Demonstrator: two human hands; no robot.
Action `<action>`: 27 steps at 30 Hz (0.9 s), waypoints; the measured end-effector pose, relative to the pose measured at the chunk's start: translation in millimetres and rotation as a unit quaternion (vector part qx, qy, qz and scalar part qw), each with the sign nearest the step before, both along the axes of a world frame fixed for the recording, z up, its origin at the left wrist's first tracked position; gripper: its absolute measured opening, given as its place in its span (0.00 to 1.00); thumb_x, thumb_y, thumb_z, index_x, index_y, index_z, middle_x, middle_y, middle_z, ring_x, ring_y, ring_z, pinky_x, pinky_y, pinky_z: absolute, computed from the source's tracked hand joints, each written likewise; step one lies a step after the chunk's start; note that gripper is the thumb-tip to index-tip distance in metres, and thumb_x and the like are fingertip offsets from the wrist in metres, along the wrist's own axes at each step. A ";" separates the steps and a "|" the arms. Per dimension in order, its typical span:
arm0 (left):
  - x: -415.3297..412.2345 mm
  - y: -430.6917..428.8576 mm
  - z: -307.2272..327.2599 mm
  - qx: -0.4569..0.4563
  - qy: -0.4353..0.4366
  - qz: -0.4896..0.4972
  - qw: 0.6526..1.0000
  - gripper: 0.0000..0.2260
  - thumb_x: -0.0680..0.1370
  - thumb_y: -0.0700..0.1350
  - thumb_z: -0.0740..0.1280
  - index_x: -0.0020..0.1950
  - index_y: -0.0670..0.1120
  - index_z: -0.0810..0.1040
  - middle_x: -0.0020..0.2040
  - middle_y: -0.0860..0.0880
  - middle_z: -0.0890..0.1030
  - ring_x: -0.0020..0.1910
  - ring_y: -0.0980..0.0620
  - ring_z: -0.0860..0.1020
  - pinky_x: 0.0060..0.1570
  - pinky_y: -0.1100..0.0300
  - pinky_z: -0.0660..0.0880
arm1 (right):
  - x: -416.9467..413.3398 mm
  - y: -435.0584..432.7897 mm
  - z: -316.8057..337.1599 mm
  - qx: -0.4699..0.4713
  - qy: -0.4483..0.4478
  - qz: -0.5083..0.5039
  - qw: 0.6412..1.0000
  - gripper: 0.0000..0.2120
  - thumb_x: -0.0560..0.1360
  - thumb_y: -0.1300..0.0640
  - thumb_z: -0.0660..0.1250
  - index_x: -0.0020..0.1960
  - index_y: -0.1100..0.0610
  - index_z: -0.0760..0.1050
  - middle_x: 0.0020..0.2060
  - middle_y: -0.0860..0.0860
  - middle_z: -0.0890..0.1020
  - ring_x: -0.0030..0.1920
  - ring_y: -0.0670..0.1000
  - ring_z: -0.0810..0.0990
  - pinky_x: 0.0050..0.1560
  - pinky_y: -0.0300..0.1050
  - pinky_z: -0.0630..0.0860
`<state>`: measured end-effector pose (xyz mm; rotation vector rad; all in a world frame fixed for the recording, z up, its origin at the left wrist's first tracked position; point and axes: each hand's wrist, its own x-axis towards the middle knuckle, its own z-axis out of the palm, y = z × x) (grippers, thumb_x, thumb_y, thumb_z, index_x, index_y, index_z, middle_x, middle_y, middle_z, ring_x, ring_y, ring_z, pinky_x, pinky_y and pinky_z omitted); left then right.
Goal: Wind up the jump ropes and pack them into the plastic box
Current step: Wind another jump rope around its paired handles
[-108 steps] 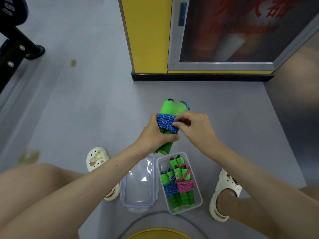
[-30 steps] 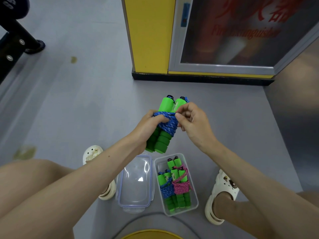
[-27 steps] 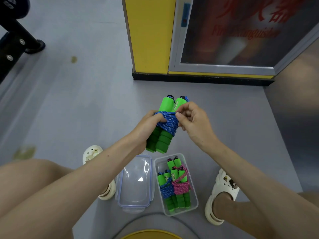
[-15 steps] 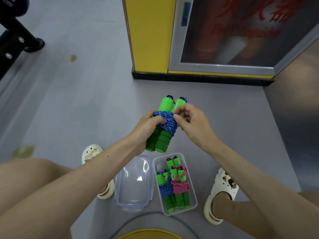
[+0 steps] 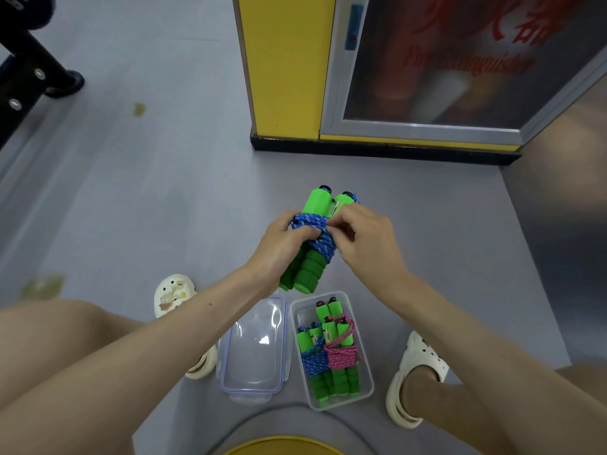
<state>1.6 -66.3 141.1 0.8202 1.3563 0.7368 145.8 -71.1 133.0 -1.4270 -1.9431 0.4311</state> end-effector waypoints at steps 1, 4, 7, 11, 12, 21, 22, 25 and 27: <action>0.6 -0.5 -1.0 0.000 0.005 0.002 1.000 0.11 0.76 0.38 0.66 0.58 0.46 0.75 0.46 0.44 0.82 0.39 0.49 0.81 0.34 0.58 0.78 | -1.1 -0.9 -2.4 0.015 -0.027 -0.002 1.000 0.03 0.72 0.64 0.67 0.40 0.63 0.77 0.35 0.55 0.79 0.33 0.52 0.76 0.32 0.48 0.75; 1.3 -1.7 -4.0 0.010 0.030 0.008 0.999 0.12 0.75 0.39 0.66 0.58 0.46 0.75 0.46 0.45 0.81 0.40 0.49 0.80 0.39 0.55 0.80 | -5.6 -5.0 -6.3 0.035 -0.095 -0.007 0.995 0.06 0.72 0.61 0.65 0.40 0.64 0.78 0.34 0.57 0.79 0.31 0.56 0.77 0.28 0.49 0.75; 1.5 -1.4 -4.9 0.026 0.058 0.014 0.998 0.12 0.75 0.40 0.67 0.57 0.46 0.75 0.48 0.46 0.81 0.43 0.48 0.81 0.46 0.51 0.79 | -12.3 -8.4 -7.3 0.018 -0.136 -0.011 0.990 0.07 0.72 0.60 0.66 0.40 0.64 0.78 0.34 0.57 0.78 0.29 0.56 0.76 0.28 0.42 0.68; 3.7 -1.8 -5.5 0.039 0.096 0.021 0.994 0.11 0.73 0.42 0.66 0.55 0.50 0.74 0.48 0.48 0.81 0.46 0.49 0.81 0.48 0.51 0.80 | -14.6 -4.1 -8.9 -0.008 -0.181 -0.007 0.983 0.06 0.74 0.62 0.66 0.41 0.64 0.78 0.36 0.59 0.78 0.30 0.59 0.76 0.28 0.45 0.66; 4.2 -2.2 -5.9 0.037 0.105 0.026 0.993 0.10 0.73 0.43 0.66 0.53 0.50 0.74 0.47 0.48 0.81 0.46 0.49 0.81 0.49 0.48 0.79 | -14.5 -2.7 -9.2 -0.019 -0.190 0.000 0.982 0.06 0.75 0.63 0.65 0.43 0.65 0.78 0.38 0.59 0.78 0.32 0.60 0.77 0.29 0.47 0.68; 8.9 -10.4 -11.4 0.025 0.213 0.004 0.977 0.11 0.73 0.47 0.62 0.55 0.51 0.72 0.44 0.51 0.80 0.46 0.48 0.79 0.53 0.46 0.76 | -21.1 -0.8 -12.3 -0.085 -0.272 0.017 0.958 0.01 0.75 0.67 0.64 0.45 0.64 0.75 0.43 0.61 0.79 0.40 0.62 0.78 0.35 0.47 0.64; 8.9 -11.5 -13.0 0.020 0.222 0.000 0.975 0.10 0.74 0.46 0.62 0.55 0.51 0.71 0.44 0.51 0.80 0.46 0.48 0.79 0.53 0.46 0.76 | -21.1 -0.1 -13.9 -0.094 -0.284 0.028 0.954 0.02 0.76 0.67 0.63 0.46 0.64 0.74 0.45 0.61 0.79 0.42 0.61 0.78 0.36 0.47 0.64; 8.0 -14.9 -16.1 0.017 0.244 -0.026 0.969 0.10 0.75 0.47 0.60 0.57 0.51 0.71 0.44 0.51 0.79 0.46 0.48 0.79 0.52 0.48 0.76 | -24.3 -6.0 -16.8 -0.074 -0.340 0.025 0.937 0.07 0.69 0.65 0.73 0.40 0.63 0.75 0.38 0.58 0.80 0.34 0.56 0.79 0.29 0.42 0.61; 7.2 -13.7 -15.4 0.025 0.252 -0.036 0.967 0.10 0.76 0.48 0.59 0.58 0.50 0.71 0.45 0.51 0.79 0.46 0.48 0.79 0.53 0.48 0.75 | -27.1 -11.1 -18.5 -0.066 -0.324 -0.004 0.944 0.20 0.50 0.67 0.83 0.28 0.60 0.71 0.24 0.55 0.74 0.18 0.51 0.67 0.22 0.35 0.45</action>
